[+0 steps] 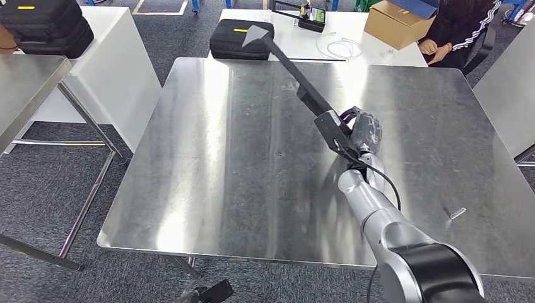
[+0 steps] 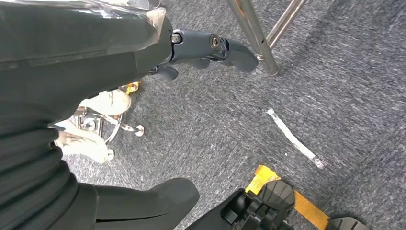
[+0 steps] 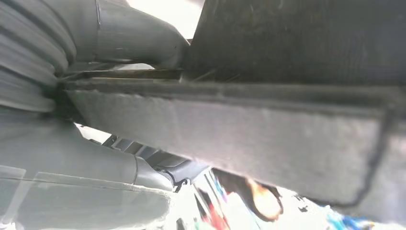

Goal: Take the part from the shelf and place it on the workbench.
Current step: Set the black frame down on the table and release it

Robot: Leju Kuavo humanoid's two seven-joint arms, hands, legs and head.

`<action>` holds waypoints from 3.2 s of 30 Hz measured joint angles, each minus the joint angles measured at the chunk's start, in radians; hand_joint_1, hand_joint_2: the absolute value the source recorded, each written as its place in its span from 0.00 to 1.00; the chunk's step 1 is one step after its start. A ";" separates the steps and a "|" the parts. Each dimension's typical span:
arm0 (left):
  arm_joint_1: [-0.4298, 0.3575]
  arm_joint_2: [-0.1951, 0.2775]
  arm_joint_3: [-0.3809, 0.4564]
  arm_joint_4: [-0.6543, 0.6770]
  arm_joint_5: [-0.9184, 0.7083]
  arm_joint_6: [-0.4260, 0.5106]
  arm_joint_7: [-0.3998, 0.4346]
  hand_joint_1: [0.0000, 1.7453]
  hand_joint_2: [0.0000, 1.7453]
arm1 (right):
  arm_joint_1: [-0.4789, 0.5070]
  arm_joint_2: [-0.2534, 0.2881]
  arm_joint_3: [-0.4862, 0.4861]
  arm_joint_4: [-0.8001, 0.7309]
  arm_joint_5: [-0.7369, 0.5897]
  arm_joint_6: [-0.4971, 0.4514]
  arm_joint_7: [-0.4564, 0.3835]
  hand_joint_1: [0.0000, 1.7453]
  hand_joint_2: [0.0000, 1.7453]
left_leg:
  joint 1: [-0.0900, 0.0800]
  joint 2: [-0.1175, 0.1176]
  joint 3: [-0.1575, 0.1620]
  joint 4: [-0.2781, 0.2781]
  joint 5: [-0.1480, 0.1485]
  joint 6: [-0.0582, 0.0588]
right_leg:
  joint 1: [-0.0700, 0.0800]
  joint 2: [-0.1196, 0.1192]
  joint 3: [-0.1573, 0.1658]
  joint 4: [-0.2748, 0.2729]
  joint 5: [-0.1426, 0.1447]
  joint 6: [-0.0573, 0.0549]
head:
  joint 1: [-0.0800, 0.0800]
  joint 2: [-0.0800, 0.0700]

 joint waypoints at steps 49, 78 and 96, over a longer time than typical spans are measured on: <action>-0.013 -0.009 -0.143 0.008 0.012 -0.041 0.029 0.00 0.00 | 0.074 -0.050 -0.109 0.016 0.648 0.000 0.140 0.00 0.00 | 0.000 0.000 -0.001 0.000 -0.001 0.001 | 0.000 0.000 0.000 0.000 0.000 0.000 | 0.000 0.000; -0.014 -0.014 -0.174 0.008 0.014 -0.053 0.031 0.00 0.00 | 0.060 -0.085 -0.119 0.042 0.618 -0.001 0.089 0.00 1.00 | 0.000 0.000 0.000 0.000 -0.001 0.001 | 0.000 0.000 0.000 0.000 0.000 0.000 | 0.000 0.000; -0.024 -0.011 -0.191 0.008 0.034 -0.060 0.035 0.00 0.00 | -0.060 -0.080 -0.100 -0.024 0.597 0.006 0.002 0.00 1.00 | 0.000 0.000 -0.001 0.000 -0.001 0.001 | 0.000 0.000 0.000 0.000 0.000 0.000 | 0.000 0.000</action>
